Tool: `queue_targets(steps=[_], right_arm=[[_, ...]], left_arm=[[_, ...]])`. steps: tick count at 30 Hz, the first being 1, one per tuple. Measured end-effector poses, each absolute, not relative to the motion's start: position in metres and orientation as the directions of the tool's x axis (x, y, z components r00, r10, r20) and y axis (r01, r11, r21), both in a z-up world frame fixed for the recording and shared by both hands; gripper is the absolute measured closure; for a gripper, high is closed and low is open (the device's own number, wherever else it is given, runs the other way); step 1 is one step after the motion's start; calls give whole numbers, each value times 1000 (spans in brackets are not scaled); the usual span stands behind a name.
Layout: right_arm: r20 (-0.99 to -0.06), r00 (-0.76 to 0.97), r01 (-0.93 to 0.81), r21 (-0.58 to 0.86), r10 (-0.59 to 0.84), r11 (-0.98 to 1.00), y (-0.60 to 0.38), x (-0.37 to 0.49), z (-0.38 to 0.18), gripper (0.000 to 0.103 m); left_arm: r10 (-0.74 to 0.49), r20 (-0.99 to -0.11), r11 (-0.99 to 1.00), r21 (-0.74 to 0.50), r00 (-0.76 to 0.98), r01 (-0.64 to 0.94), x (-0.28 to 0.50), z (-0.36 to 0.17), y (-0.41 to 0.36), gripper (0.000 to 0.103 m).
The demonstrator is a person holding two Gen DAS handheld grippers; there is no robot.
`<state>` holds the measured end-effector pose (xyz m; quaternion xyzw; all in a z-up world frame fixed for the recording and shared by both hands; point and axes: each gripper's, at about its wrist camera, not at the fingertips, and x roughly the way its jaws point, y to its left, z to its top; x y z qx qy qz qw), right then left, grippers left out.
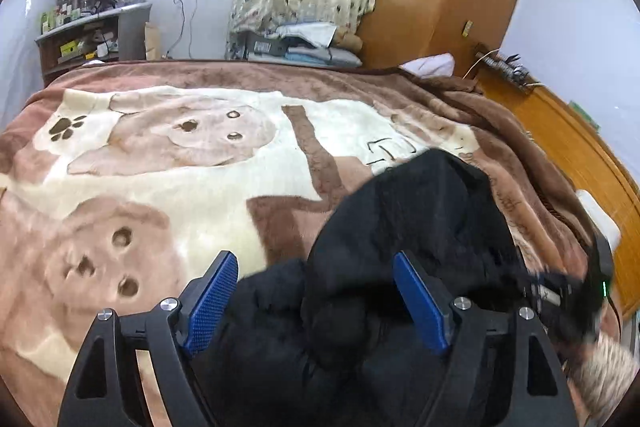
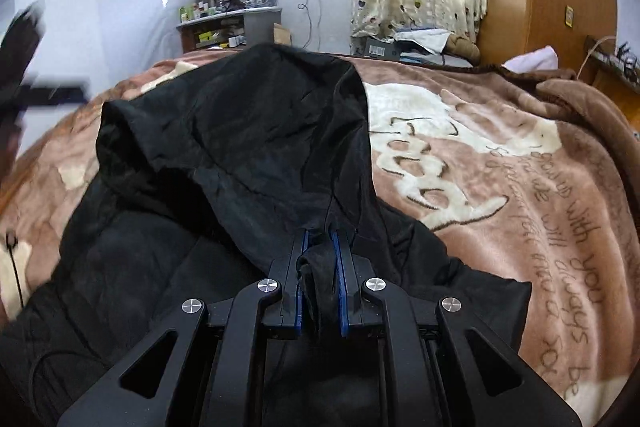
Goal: Fold large clothes
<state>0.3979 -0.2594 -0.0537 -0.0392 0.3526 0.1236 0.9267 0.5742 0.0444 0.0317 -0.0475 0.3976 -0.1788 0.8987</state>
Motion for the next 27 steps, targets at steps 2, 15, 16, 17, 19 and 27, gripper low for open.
queue_targets(steps=[2,15,16,17,19,27], right_arm=[[-664,720,-259,12,201,966,-260,390,-56,91],[-670,707,-283,26,227,959,-260,366,-71,90],[-673,700,-282,43,236,958,-260,365,-70,89],[-675,695,-276,67,248,959,-260,364,-67,86],[-666,701,-268,87,256,960,-259,359,-57,83],[-626,689,-280,235,365,931,-251,339,-13,82]], left_arm=[[-373,-706,924,-219,602,315,592,35,24,22],[-223,-902,906,-51,370,421,621,-14,-78,90],[-216,-900,910,-45,379,411,618,-13,-78,92],[-214,-894,913,-41,392,405,613,-11,-78,94],[-222,-870,914,-29,440,405,599,0,-76,96],[-334,-663,866,66,670,496,488,45,-66,96]])
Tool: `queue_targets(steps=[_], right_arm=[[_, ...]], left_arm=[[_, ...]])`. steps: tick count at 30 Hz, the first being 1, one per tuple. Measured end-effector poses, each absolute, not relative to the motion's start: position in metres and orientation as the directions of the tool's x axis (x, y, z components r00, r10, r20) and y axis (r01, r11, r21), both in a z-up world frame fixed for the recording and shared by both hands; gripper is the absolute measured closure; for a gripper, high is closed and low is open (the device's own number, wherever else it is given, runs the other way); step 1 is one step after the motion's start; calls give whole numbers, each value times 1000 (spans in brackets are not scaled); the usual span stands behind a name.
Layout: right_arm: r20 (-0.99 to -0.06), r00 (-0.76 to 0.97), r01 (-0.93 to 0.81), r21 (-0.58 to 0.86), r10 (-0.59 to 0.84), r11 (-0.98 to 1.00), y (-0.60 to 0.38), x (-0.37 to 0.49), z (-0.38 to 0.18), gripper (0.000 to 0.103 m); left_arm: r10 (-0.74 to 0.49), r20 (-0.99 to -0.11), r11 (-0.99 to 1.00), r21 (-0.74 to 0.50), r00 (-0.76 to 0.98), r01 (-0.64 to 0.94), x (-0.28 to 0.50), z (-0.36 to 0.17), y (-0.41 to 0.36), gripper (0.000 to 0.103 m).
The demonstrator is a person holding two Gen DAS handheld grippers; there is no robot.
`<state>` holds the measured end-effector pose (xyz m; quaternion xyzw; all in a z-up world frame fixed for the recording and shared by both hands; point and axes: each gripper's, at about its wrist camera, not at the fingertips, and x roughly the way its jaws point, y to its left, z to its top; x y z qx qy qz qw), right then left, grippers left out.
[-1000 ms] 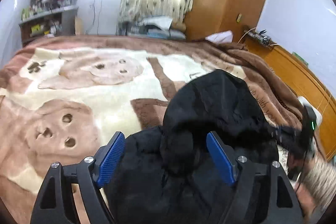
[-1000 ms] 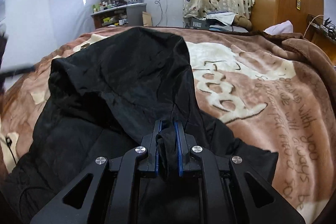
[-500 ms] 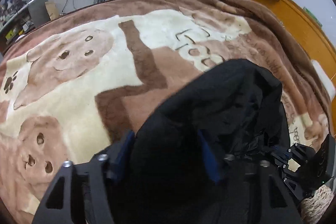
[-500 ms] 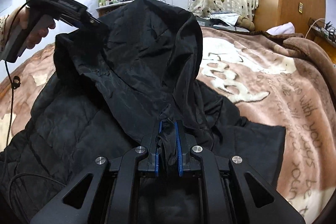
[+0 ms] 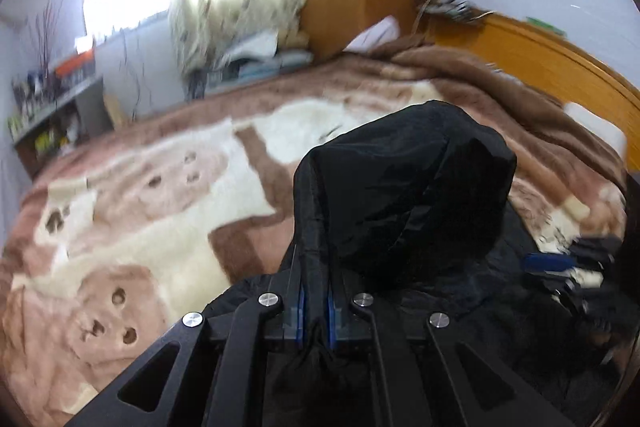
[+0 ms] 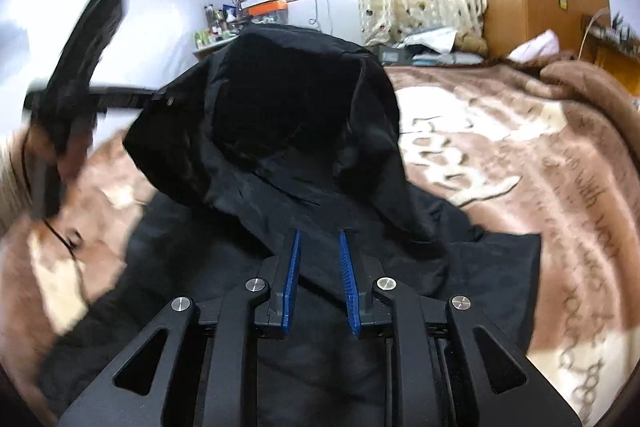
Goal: Fold large clothes
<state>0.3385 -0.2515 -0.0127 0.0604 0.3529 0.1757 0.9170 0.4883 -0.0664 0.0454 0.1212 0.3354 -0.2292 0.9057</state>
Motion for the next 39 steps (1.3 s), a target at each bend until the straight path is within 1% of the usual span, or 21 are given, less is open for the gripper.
queue_targets(steps=[2,5,8,11,12,14,16,18,19,22,24,25,28,30,32,34,35,36,37,38,39], right_arm=[[-636,659,-274,296,403,915,-249,338,-17,82],[-673,606,-215,374,423,902,-249,344,-38,82],[-705,555,-163,428,442,889,-249,351,-61,82],[-734,561,-87,409,384,908,-254,366,-73,81],[-737,567,-52,413,368,909,-259,374,-76,81],[-697,608,2,479,379,878,-271,389,-74,81],[-644,672,50,533,366,845,-282,401,-65,81],[-558,755,51,572,344,819,-292,400,-53,81],[-547,770,56,572,329,818,-294,398,-50,81],[-587,712,43,585,386,810,-296,390,-61,80],[-631,675,51,558,383,829,-300,373,-69,80],[-636,664,46,560,394,827,-305,364,-70,79],[-646,644,44,566,410,823,-312,342,-66,79],[-646,629,39,582,432,812,-318,326,-58,76],[-630,599,15,627,494,779,-316,321,-49,67],[-584,582,-20,686,566,728,-319,317,-45,62],[-553,576,-35,719,602,694,-318,315,-41,48],[-535,572,-43,738,622,674,-316,313,-38,40],[-510,568,-51,762,646,646,-312,311,-35,30],[-490,570,-61,776,660,628,-306,310,-34,28],[-479,567,-69,783,670,618,-301,310,-33,28]], left_arm=[[-342,-640,859,86,688,505,467,45,-67,96],[-352,-632,859,75,690,507,445,37,-64,96],[-331,-619,835,159,712,526,421,26,-67,96],[-347,-617,797,204,707,569,404,18,-69,96],[-337,-610,782,243,717,574,396,15,-72,96],[-315,-594,749,323,740,578,385,8,-78,96],[-324,-609,742,312,724,594,382,3,-78,96],[-299,-582,739,360,756,569,376,-1,-80,96],[-291,-581,727,382,760,570,373,-6,-82,96],[-294,-623,714,362,725,600,371,-20,-80,94],[-271,-651,704,368,709,607,366,-33,-76,94],[-260,-662,709,363,703,605,363,-38,-73,94],[-261,-694,737,306,671,603,358,-44,-61,93],[-263,-711,766,257,652,590,354,-43,-50,93],[-281,-718,806,183,636,563,352,-38,-38,92],[-329,-728,848,51,601,527,349,-32,-20,92],[-344,-731,861,5,590,509,348,-30,-13,92],[-359,-732,876,-51,579,480,347,-28,-3,91],[-370,-725,890,-96,582,446,344,-27,7,89],[-369,-723,898,-116,584,423,344,-26,12,79],[-375,-725,908,-160,578,387,343,-26,20,62]])
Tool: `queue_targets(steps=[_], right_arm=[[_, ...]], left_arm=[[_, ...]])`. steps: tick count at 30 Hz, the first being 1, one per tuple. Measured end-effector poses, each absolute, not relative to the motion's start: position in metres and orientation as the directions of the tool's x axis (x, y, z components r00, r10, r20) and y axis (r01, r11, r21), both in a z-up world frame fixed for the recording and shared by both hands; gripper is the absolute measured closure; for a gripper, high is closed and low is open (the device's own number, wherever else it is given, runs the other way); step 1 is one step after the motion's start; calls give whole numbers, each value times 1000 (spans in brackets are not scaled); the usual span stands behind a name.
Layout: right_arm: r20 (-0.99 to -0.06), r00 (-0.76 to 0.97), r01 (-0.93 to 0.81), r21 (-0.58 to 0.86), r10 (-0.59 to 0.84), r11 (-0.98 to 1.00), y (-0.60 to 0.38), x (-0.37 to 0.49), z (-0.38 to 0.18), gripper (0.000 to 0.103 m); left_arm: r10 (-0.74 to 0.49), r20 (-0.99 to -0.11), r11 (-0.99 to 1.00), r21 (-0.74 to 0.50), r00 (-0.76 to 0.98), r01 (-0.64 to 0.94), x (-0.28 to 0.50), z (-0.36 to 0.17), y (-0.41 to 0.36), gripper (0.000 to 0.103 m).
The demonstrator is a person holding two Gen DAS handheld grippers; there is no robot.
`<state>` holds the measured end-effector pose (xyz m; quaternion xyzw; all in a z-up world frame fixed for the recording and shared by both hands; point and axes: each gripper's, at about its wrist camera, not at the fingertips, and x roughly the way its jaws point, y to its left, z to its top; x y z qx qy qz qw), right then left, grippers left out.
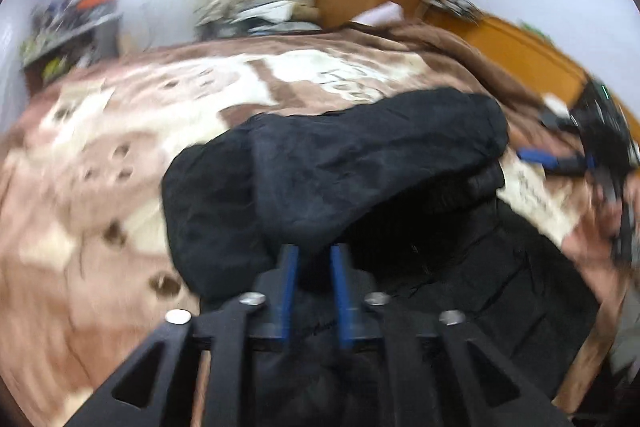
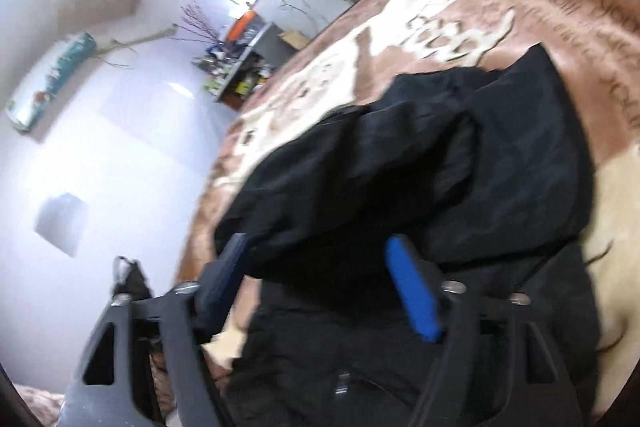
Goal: Fold large clothes
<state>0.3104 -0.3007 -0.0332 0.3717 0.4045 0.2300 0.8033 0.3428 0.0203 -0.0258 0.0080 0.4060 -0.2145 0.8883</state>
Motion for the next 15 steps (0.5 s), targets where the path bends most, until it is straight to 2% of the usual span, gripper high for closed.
queue_targets(steps=[2,3,4,7,12,13,14,15], right_arm=[[-490,552,-84,772,675,630,-286,312,-34,28],[-506,560,-74,758,656,648,-280,314,-36,28],[-519,570,-57,749,637,661,-278,313,-37,28],[-496,566,-26,788,658,615,-263,327,-47,28],[-449,606,83,857,657,509,-261,342,-59,28],[-434,612,84,867,661,491,-261,343,-60,34],[-426,620,74,868,659,491,-260,344,-58,60],[-434,624,65,858,650,510,-259,344,-55,81]], left_arm=[[-419,-713,903,-261,562,342,343,-26,34,41],[-459,-691,888,-344,559,305,341,-27,43,40],[-474,-681,880,-376,558,289,343,-27,47,39],[-491,-680,868,-434,544,240,348,-31,57,25],[-597,-657,789,-584,461,190,368,-46,50,24],[-601,-656,785,-593,458,180,373,-48,47,24],[-599,-652,780,-605,465,157,377,-48,47,24],[-615,-632,761,-632,470,147,380,-49,48,23]])
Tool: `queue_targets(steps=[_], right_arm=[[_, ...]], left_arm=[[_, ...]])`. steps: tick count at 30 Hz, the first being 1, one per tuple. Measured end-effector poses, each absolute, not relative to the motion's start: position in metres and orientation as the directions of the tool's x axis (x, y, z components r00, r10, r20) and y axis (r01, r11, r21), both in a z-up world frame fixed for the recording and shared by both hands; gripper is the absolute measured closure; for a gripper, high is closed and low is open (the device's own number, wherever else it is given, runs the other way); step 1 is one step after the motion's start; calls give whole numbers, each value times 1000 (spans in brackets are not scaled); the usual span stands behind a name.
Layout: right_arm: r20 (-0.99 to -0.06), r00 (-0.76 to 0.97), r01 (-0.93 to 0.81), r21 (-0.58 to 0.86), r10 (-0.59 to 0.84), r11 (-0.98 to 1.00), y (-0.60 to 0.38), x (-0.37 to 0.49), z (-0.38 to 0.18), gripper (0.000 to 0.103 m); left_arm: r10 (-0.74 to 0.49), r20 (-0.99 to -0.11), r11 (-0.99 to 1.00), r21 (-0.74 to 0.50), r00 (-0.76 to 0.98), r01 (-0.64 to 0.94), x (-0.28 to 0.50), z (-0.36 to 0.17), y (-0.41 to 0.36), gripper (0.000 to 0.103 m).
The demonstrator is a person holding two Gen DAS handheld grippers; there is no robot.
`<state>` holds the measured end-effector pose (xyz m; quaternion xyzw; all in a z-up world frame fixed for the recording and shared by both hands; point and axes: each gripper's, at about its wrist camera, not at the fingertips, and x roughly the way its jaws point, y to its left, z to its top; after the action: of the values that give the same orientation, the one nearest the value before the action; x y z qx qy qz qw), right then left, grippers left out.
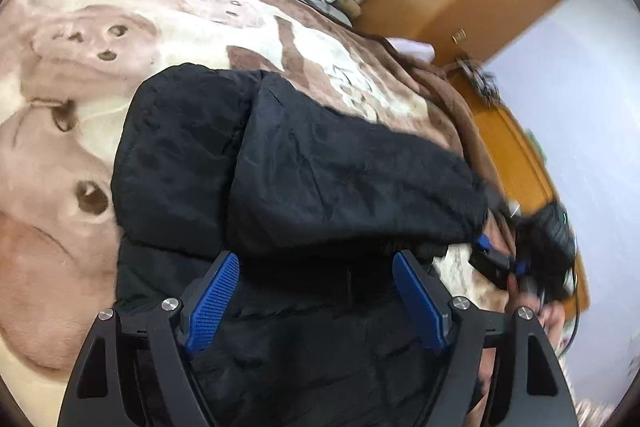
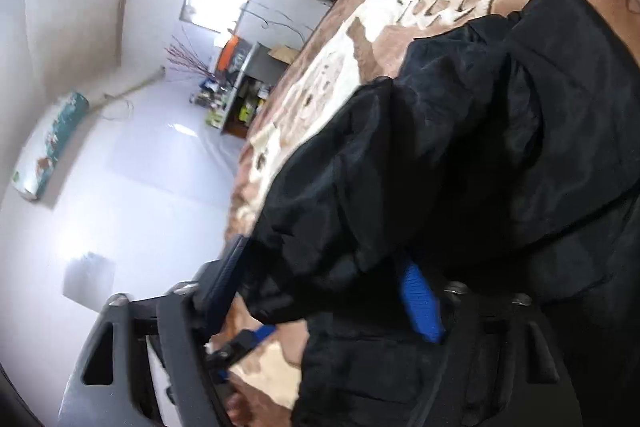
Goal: Fold large clothes
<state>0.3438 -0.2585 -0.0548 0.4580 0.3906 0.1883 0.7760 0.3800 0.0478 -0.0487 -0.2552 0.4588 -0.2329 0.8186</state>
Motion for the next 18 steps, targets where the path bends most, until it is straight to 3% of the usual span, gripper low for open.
queue_targets(steps=[3,10,14,18], right_arm=[[-410,650,11,847,640,531,-257,342,-43,94],[-244,716,-71,906,654,416,-273,338,-41,95],[-207,717,-119,905,666,409,-267,338,-39,95],[-191,708,-154,898,680,413,-261,336,-36,95]], left_arm=[[-680,-579,685,-720,450,111,396,-55,46,19],[-759,-527,582,-813,383,33,418,-72,36,18],[-793,-466,506,-862,394,0,406,-82,39,17],[-809,-444,451,-889,384,-79,413,-94,32,8]])
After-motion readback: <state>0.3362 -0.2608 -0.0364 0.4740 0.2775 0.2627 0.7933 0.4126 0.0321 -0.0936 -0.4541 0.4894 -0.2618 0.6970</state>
